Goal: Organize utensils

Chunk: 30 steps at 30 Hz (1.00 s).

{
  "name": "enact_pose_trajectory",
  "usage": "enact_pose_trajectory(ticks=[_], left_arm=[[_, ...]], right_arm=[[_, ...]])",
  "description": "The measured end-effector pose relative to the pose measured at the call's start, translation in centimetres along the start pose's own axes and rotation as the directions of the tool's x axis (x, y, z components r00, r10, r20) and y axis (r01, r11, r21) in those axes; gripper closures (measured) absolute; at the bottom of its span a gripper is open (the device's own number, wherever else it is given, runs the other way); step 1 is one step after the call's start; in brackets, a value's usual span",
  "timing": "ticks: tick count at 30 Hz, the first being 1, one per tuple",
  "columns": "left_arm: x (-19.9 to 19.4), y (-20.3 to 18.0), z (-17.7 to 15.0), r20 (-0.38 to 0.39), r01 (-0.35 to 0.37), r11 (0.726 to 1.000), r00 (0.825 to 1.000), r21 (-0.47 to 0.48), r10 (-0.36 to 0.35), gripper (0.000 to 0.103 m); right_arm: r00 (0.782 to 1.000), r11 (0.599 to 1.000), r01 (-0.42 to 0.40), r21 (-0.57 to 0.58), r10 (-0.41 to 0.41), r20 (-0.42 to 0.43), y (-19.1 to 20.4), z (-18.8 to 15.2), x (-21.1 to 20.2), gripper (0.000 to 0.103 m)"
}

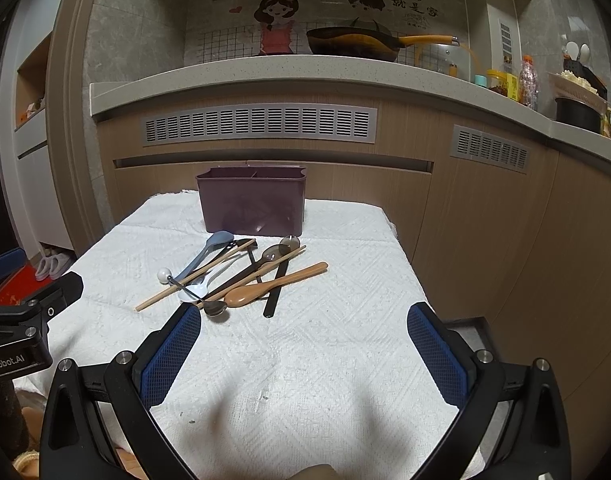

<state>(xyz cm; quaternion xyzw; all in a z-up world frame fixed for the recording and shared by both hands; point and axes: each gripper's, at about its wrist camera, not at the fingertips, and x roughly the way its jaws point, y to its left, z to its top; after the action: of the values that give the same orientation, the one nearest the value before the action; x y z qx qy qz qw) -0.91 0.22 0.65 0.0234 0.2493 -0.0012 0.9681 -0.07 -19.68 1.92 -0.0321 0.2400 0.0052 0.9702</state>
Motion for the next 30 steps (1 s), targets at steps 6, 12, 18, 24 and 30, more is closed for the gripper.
enact_pose_trajectory(ticks=[6, 12, 18, 24, 30], left_arm=[[0.0, 0.0, 0.0, -0.002, 0.000, 1.000, 1.000, 0.001, 0.000, 0.000], [0.0, 0.0, 0.1, -0.011, 0.000, 1.000, 1.000, 0.003, 0.000, 0.000], [0.4, -0.1, 0.2, -0.019, 0.013, 1.000, 1.000, 0.009, -0.013, 0.000], [1.9, 0.0, 0.5, -0.055, 0.033, 0.999, 0.998, 0.011, -0.032, 0.000], [3.8, 0.3, 2.1, -0.060, 0.048, 0.999, 0.997, 0.003, -0.048, 0.000]], right_arm=[[1.000, 1.000, 0.000, 0.000, 0.000, 0.001, 0.2, 0.0, -0.1, 0.001], [1.000, 1.000, 0.002, -0.003, -0.002, 0.001, 0.2, 0.0, -0.1, 0.001], [1.000, 1.000, 0.006, -0.011, -0.006, 0.013, 0.3, 0.1, -0.2, 0.001], [0.999, 1.000, 0.018, -0.003, -0.018, 0.033, -0.1, 0.6, 0.1, 0.001], [0.995, 0.998, 0.040, 0.039, -0.043, 0.090, -1.2, 2.0, 1.2, 0.001]])
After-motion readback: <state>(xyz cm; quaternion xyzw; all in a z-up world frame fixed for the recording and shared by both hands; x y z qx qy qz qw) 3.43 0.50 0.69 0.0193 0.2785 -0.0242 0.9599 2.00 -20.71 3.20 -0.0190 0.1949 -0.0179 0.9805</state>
